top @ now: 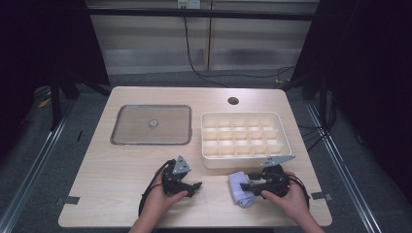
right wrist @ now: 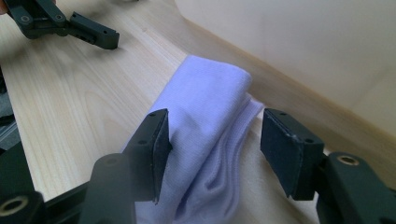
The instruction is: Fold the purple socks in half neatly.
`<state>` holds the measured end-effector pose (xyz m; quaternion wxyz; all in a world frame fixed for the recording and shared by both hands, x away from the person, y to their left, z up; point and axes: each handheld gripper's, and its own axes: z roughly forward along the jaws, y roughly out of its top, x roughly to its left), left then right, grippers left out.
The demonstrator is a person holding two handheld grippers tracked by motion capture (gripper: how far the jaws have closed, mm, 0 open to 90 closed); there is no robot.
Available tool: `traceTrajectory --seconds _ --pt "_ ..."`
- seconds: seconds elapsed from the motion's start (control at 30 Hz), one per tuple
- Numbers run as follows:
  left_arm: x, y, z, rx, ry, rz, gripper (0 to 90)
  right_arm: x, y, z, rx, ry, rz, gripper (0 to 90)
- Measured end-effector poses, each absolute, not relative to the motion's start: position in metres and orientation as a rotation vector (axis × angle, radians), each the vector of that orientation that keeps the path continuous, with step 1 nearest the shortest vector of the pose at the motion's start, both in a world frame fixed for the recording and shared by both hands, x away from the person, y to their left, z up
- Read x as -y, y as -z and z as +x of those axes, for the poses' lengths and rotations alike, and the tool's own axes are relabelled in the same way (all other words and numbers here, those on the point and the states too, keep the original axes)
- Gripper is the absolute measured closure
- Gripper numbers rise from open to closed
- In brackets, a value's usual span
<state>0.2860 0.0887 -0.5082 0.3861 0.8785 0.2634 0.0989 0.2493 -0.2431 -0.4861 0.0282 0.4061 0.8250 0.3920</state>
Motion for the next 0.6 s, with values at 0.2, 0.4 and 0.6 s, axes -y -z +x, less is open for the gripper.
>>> traceTrajectory --seconds 0.2,0.4,0.6 --pt "-0.089 0.508 0.286 -0.671 -0.252 2.237 21.4 0.242 0.488 0.246 -2.565 -1.203 1.225 41.5" --pt "-0.089 0.508 0.286 -0.672 -0.254 2.236 21.4 0.250 0.487 0.247 -2.566 -1.148 1.180 39.3" --pt "-0.089 0.508 0.286 -0.668 -0.253 2.240 21.3 0.258 0.481 0.249 -2.538 -1.155 1.224 39.4"
